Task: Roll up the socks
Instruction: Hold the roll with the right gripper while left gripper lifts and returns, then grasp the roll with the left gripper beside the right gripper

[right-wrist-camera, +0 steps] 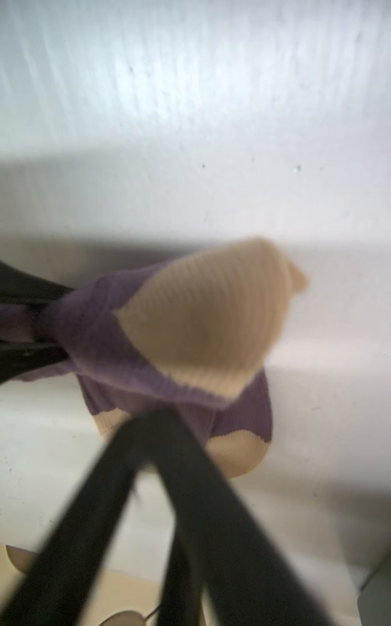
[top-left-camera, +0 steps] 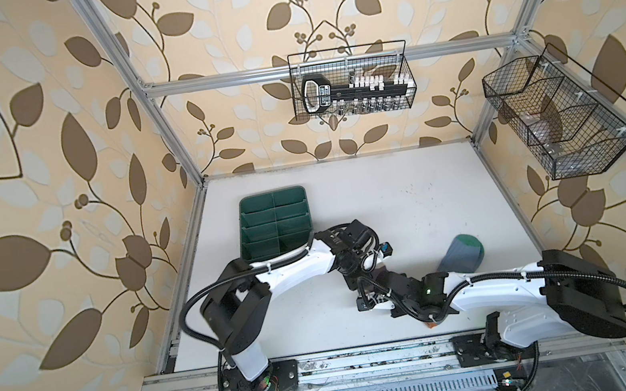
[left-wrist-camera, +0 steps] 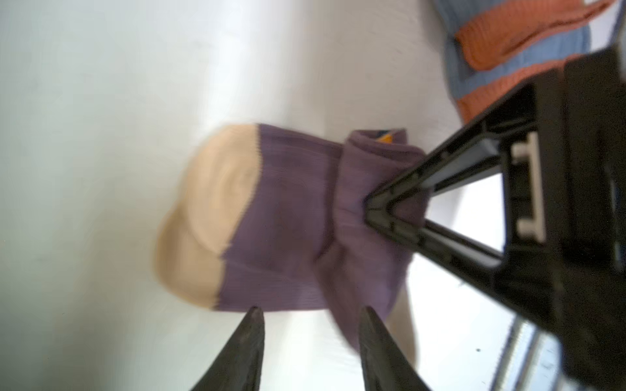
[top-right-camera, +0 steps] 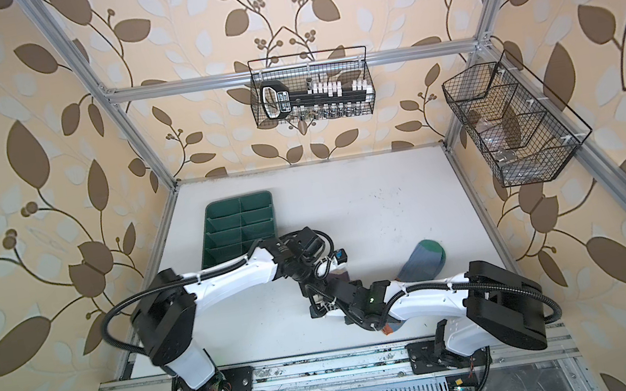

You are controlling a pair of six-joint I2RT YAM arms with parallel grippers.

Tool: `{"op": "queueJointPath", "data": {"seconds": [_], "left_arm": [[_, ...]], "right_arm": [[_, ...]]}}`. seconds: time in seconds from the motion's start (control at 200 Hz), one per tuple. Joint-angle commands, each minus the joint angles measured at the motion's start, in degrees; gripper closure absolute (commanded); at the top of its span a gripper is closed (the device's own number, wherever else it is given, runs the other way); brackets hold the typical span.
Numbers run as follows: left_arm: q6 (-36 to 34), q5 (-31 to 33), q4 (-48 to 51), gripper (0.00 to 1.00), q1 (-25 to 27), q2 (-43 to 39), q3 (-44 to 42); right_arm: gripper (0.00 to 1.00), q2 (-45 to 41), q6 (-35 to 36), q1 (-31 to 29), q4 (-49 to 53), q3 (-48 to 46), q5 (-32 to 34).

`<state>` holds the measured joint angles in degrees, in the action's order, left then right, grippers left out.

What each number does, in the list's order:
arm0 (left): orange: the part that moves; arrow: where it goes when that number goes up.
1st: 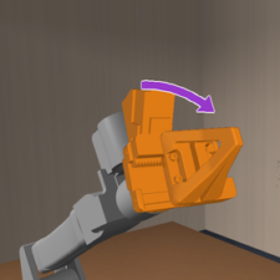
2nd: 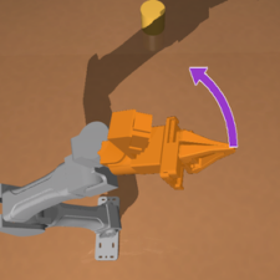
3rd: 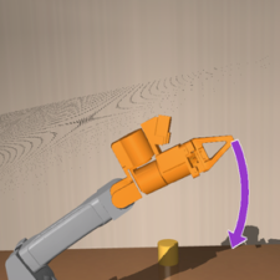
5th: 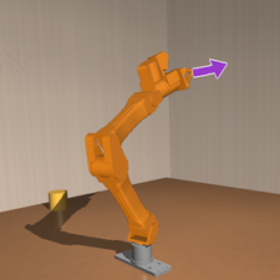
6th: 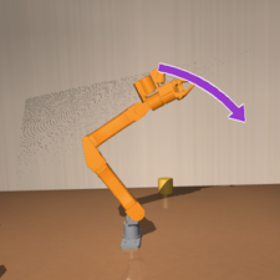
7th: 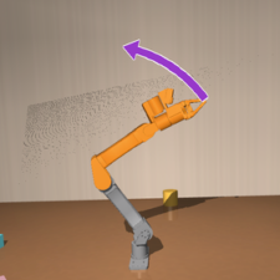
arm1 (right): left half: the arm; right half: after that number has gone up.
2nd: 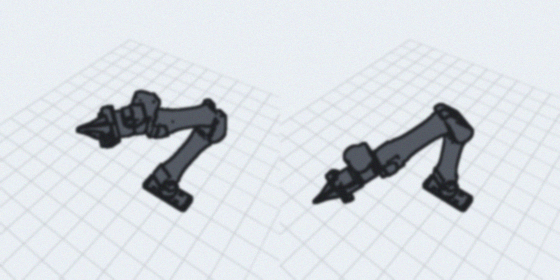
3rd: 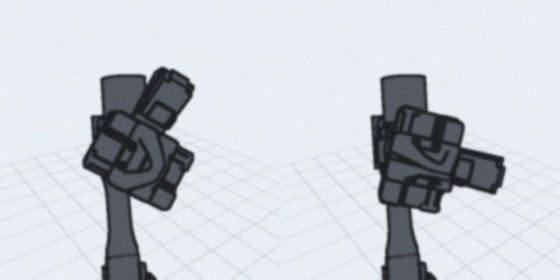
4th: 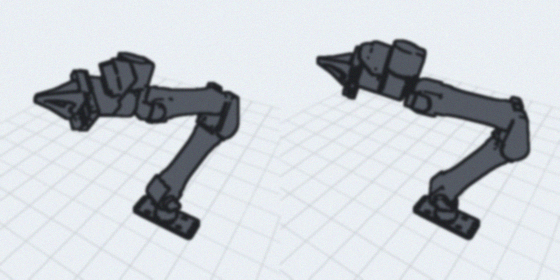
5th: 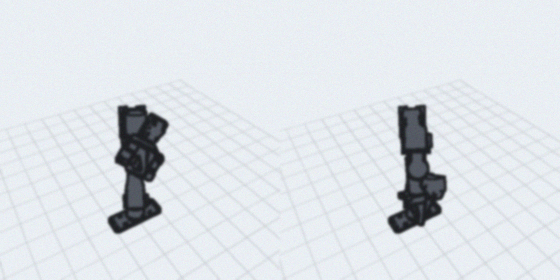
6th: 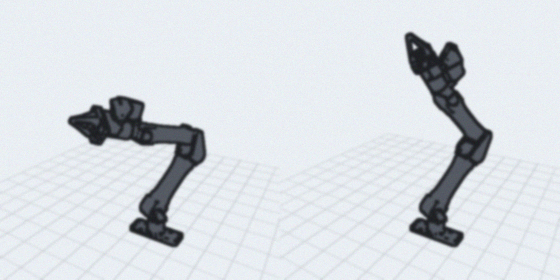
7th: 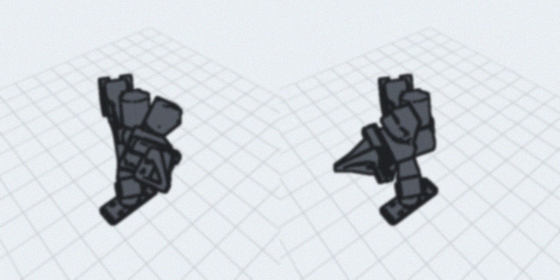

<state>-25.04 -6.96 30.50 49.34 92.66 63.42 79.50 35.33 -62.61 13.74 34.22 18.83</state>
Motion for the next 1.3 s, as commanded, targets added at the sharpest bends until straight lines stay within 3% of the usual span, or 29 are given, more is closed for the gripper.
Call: {"op": "queueJointPath", "data": {"seconds": [0.0, 0.08, 0.145, 0.19, 0.245, 0.36, 0.45, 0.58, 0.66, 0.77, 0.86, 1.02, 1.165, 1.295], "left_arm": [[0.0, 17.9, -12.5, 0.51, -0.8, -14.5, -6.3], [-1.7, 28.5, -18.9, 0.50, -0.8, -25.4, -11.3], [-4.8, 31.4, -21.8, 0.42, -0.9, -35.8, -14.5], [-6.7, 31.6, -22.8, 0.28, -0.9, -42.7, -16.2], [-7.8, 31.8, -23.4, 0.02, -0.9, -50.2, -17.6], [-9.0, 27.5, -17.6, 0.01, -1.0, -60.8, -16.6], [-7.8, 19.3, -8.2, 0.01, -0.9, -63.5, -12.8], [-8.3, 1.9, 7.1, 0.01, -0.9, -58.3, -4.9], [-10.0, -4.1, 14.2, 0.01, -0.9, -51.5, -0.3], [-12.9, -7.9, 19.2, 0.11, 0.1, -44.0, 2.4], [-15.2, -1.7, 17.2, 0.11, 6.3, -41.5, -0.8], [-18.5, 21.4, 7.1, 0.11, 23.6, -35.2, -10.8], [-16.0, 27.7, -8.8, 0.13, 27.7, -25.7, -20.3], [-10.7, 34.6, -20.0, 0.17, 29.0, -16.4, -22.4]], "right_arm": [[1.00, 0.1, -1.7, 0.5, 10.2, 1.9, -7.4], [1.00, -0.1, -1.5, 1.9, 12.9, 3.8, -12.2], [1.00, -0.1, -1.1, 3.3, 15.1, 5.7, -16.1], [1.00, 0.1, -0.5, 4.4, 16.5, 7.1, -18.5], [1.00, 0.9, 0.5, 5.9, 18.1, 9.0, -23.1], [1.00, 4.5, 2.9, 9.6, 21.6, 13.1, -32.1], [1.00, 9.5, 4.7, 11.9, 26.8, 17.9, -36.2], [1.00, 17.7, 6.0, 14.3, 32.8, 24.2, -38.8], [1.00, 21.5, 6.8, 15.1, 35.0, 26.9, -39.5], [1.00, 25.5, 7.8, 16.3, 36.6, 29.5, -41.0], [1.00, 28.6, 8.4, 17.3, 37.8, 31.3, -41.6], [1.00, 32.4, 9.1, 18.9, 38.2, 33.3, -41.3], [1.00, 33.0, 9.9, 19.7, 37.8, 34.2, -41.7], [1.00, 33.1, 10.4, 20.1, 37.8, 34.4, -41.7]]}}
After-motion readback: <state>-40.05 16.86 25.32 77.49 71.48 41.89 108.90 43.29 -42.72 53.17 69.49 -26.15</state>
